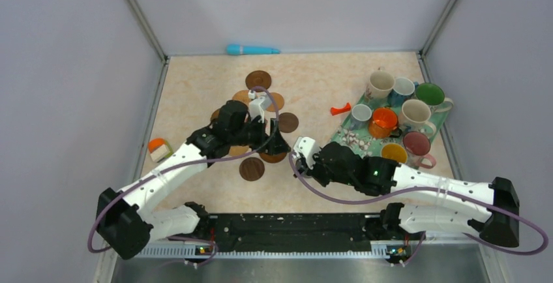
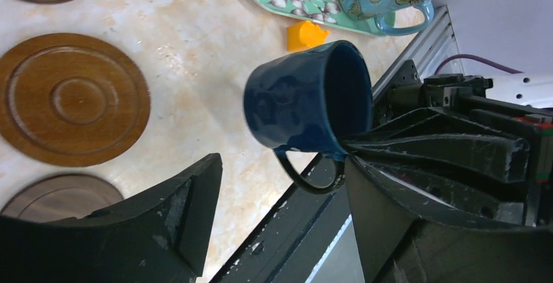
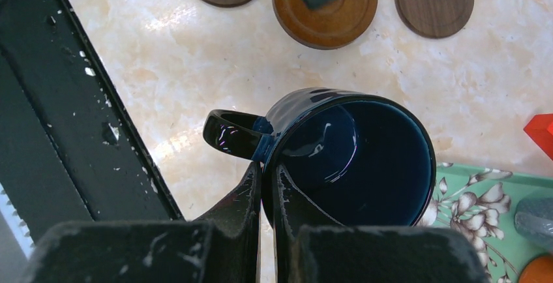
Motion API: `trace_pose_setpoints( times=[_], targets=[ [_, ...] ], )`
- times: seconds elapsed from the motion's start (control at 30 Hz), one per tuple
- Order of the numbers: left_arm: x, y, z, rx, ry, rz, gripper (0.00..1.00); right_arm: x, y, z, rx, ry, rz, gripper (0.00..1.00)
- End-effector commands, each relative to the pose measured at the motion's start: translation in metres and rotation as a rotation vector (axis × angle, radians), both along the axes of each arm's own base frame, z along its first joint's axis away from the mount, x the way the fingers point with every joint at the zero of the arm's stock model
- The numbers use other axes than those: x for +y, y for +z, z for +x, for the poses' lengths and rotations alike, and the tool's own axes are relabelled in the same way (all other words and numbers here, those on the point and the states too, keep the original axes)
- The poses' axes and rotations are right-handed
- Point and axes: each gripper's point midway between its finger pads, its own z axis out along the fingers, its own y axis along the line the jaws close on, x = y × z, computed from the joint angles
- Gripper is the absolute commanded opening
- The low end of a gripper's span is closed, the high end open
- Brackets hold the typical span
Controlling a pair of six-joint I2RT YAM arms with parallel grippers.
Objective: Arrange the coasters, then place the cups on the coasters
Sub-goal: Place the cup on the coaster.
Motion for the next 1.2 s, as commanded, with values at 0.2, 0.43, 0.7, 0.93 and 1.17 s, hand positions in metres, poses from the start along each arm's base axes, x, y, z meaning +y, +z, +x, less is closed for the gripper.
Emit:
trace_pose_setpoints(
  times=[0.2,0.43,0.7,0.93,1.17],
  targets=[
    [-0.048,-0.003,0.012,-0.057,-0.050,-0.015,0.71,0.029,0.036,0.014,-0.071,-0.057,0.168,0.00],
    [-0.065,-0.030,0.014,-0.016,-0.074,0.048,0.64,0.035,0.027,0.014,-0.049,-0.058,0.159,0.00],
    [-0.065,-0.055,0.006,0.040,-0.092,0.125,0.63,0.039,0.008,0.018,-0.014,-0.105,0.140,0.00],
    [-0.066,-0.068,0.003,0.078,-0.101,0.153,0.52,0.040,0.006,0.023,-0.017,-0.140,0.151,0.00],
    [-0.067,-0.073,0.001,0.109,-0.099,0.168,0.25,0.038,-0.006,0.027,-0.018,-0.177,0.137,0.00]
  ],
)
